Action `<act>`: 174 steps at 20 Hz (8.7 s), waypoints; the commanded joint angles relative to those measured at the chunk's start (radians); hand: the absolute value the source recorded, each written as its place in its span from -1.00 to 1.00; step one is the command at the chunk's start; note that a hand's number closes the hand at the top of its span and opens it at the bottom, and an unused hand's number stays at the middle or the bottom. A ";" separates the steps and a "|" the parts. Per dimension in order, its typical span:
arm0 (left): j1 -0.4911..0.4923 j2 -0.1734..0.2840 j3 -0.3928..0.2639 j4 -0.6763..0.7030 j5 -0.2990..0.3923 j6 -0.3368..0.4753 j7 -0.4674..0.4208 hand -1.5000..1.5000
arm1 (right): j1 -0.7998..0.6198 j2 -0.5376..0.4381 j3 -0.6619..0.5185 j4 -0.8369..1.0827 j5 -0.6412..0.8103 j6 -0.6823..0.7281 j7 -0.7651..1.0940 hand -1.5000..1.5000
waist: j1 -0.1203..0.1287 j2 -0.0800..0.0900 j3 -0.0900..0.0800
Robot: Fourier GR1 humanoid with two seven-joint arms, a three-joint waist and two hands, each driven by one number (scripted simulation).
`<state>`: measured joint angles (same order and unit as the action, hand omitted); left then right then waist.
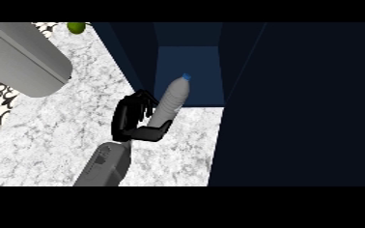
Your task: Pick up the bottled water, place it into the cabinet and close the cabinet
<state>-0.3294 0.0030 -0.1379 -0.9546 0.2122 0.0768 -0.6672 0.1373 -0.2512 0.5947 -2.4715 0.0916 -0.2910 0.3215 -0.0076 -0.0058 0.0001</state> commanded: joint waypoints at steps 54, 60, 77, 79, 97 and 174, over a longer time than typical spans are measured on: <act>-0.774 -0.003 -0.104 0.818 0.325 0.546 0.005 -1.00 | 0.196 -0.101 -0.104 -0.110 -0.125 0.107 -0.166 -1.00 | -0.070 0.027 0.000; -0.816 -0.003 -0.085 0.837 0.322 0.508 0.013 -1.00 | 0.140 -0.057 -0.092 -0.029 -0.099 0.102 -0.171 -1.00 | -0.052 0.026 -0.001; -0.818 -0.003 -0.064 0.742 0.337 0.188 -0.065 -1.00 | 0.208 -0.072 -0.113 -0.066 -0.127 0.141 -0.186 -1.00 | -0.050 0.016 -0.001; -0.820 -0.003 -0.070 0.732 0.345 0.156 -0.050 -1.00 | 0.196 -0.072 -0.132 -0.033 -0.123 0.154 -0.227 -1.00 | -0.052 0.018 0.000; -0.371 0.027 -0.269 0.046 0.432 0.217 0.163 1.00 | 0.143 -0.095 -0.161 -0.095 -0.066 0.142 -0.109 -1.00 | 0.034 -0.009 0.000; 0.679 0.582 -0.001 -0.871 0.522 -0.141 0.155 1.00 | -1.063 0.114 -0.441 1.489 -0.389 0.391 -0.208 1.00 | 0.056 0.030 -0.001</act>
<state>0.3513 0.5883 -0.1357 -1.8194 0.7365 -0.0692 -0.5190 -0.9178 -0.0283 0.2716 -1.1475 -0.3317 0.1671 0.1271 0.0665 -0.0295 -0.0182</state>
